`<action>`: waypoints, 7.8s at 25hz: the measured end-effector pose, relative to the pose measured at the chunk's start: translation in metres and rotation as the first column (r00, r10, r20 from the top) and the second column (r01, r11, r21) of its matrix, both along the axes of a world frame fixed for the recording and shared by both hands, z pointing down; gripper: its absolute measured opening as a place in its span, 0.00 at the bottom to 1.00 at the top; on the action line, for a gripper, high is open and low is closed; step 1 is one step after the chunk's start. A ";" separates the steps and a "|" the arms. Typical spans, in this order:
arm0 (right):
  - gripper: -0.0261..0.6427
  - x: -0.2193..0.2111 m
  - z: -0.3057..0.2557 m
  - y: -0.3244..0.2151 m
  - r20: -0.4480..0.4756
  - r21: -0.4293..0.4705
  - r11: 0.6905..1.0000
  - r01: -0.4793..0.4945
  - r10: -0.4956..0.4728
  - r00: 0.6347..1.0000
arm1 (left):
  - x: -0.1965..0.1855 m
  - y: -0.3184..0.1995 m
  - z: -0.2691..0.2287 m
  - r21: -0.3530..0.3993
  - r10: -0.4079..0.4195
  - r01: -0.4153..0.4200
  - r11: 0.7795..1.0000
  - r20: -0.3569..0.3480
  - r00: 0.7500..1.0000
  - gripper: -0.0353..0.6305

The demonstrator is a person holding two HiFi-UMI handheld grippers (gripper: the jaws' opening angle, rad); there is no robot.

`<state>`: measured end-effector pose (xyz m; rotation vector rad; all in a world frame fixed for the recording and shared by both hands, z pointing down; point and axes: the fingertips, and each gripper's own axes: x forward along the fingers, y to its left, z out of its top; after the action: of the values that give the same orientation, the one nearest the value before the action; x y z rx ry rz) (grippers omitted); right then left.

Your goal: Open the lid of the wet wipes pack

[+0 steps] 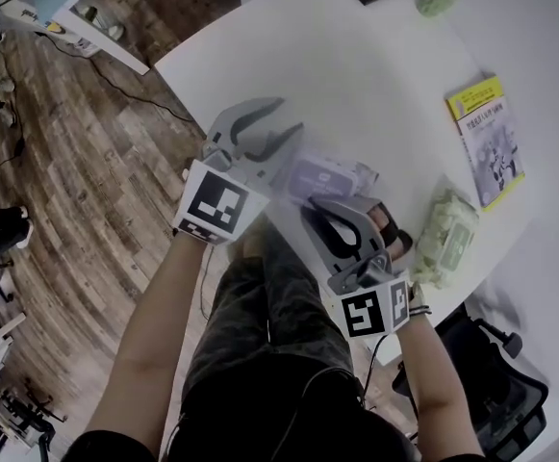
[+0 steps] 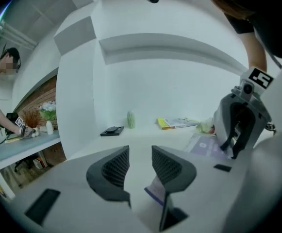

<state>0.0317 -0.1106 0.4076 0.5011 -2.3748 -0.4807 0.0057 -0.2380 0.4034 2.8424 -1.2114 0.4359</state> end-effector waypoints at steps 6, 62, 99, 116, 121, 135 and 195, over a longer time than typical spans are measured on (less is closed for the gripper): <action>0.16 0.000 -0.001 -0.001 0.042 -0.053 0.999 0.001 0.002 0.999 | -0.008 0.012 0.011 0.018 0.007 -0.007 1.000 0.008 1.000 0.07; 0.39 0.004 -0.002 -0.020 0.059 -0.159 0.987 -0.004 0.014 0.998 | 0.027 0.094 0.018 -0.082 0.475 -0.468 0.880 0.128 0.870 0.61; 0.08 0.014 -0.052 -0.040 0.298 -0.293 0.955 -0.051 0.142 0.944 | 0.032 0.092 0.024 -0.042 0.411 -0.411 0.911 0.178 0.894 0.60; 0.08 0.022 -0.067 -0.089 0.408 -0.301 0.949 -0.097 0.220 0.886 | 0.032 0.092 0.024 -0.047 0.401 -0.400 0.915 0.178 0.898 0.60; 0.08 0.024 -0.063 -0.105 0.428 -0.323 0.940 -0.110 0.248 0.869 | 0.032 0.092 0.024 -0.044 0.394 -0.393 0.919 0.179 0.901 0.60; 0.11 0.027 -0.048 -0.130 0.448 -0.327 0.935 -0.136 0.280 0.849 | 0.032 0.092 0.022 -0.035 0.386 -0.386 0.922 0.160 0.908 0.60; 0.11 0.033 0.007 -0.129 0.199 -0.552 0.821 -0.148 0.302 0.932 | 0.025 0.101 0.010 -0.015 0.349 -0.357 0.934 0.250 0.903 0.60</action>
<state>0.0642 -0.2393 0.4149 0.6095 -2.5221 0.3850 0.0309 -0.1367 0.4138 3.1127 -0.7189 0.8138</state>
